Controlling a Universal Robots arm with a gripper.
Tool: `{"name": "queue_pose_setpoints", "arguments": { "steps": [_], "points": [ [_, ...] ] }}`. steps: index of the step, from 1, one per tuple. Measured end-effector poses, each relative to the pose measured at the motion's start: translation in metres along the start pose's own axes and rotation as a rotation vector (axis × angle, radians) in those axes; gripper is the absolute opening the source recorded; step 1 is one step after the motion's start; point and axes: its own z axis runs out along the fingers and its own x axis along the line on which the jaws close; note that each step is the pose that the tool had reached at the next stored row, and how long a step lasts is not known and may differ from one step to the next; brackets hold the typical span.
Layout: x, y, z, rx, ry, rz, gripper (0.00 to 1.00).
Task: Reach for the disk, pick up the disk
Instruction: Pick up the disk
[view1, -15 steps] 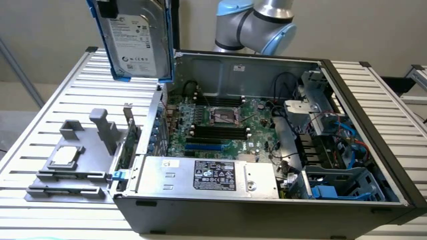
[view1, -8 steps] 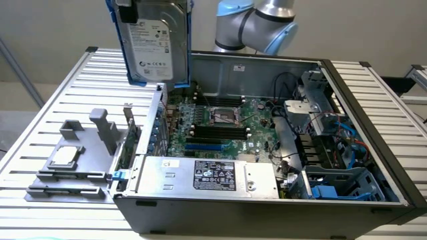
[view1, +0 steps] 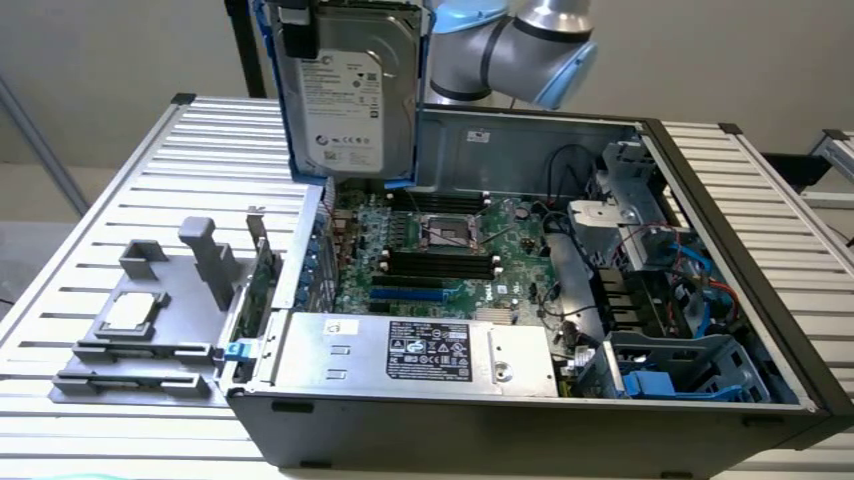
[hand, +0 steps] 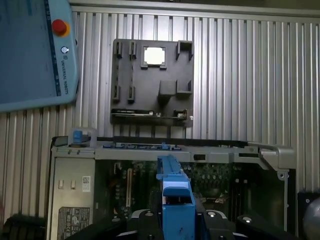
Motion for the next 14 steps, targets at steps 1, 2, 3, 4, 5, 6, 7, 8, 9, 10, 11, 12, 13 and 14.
{"name": "queue_pose_setpoints", "arguments": {
  "steps": [1,2,3,4,5,6,7,8,9,10,11,12,13,14],
  "points": [
    [0.002,-0.0039,-0.0002,0.0001,-0.0001,0.0,0.33],
    [0.004,-0.0078,-0.0005,0.0,-0.0001,0.0,0.33],
    [0.006,-0.0118,-0.0008,0.0,-0.0001,0.0,0.33],
    [0.009,-0.016,-0.001,0.0,-0.0002,0.0,0.33],
    [0.011,-0.0199,-0.0012,0.0001,-0.0003,0.0,0.33],
    [0.013,-0.024,-0.0016,0.0,-0.0002,0.0,0.33],
    [0.015,-0.0277,-0.0018,0.0,-0.0002,0.0,0.33],
    [0.017,-0.0318,-0.002,0.0,-0.0003,0.0,0.33],
    [0.019,-0.0358,-0.0024,0.0,-0.0002,0.0,0.33],
    [0.021,-0.0399,-0.0026,0.0001,-0.0005,0.0,0.33],
    [0.023,-0.0438,-0.0028,0.0,-0.0005,0.0,0.33],
    [0.025,-0.0479,-0.0031,0.0,-0.0005,0.0,0.33],
    [0.028,-0.0519,-0.0033,0.0,-0.0006,0.0,0.33],
    [0.03,-0.056,-0.0036,0.0,-0.0007,0.0,0.33]
  ]
}}
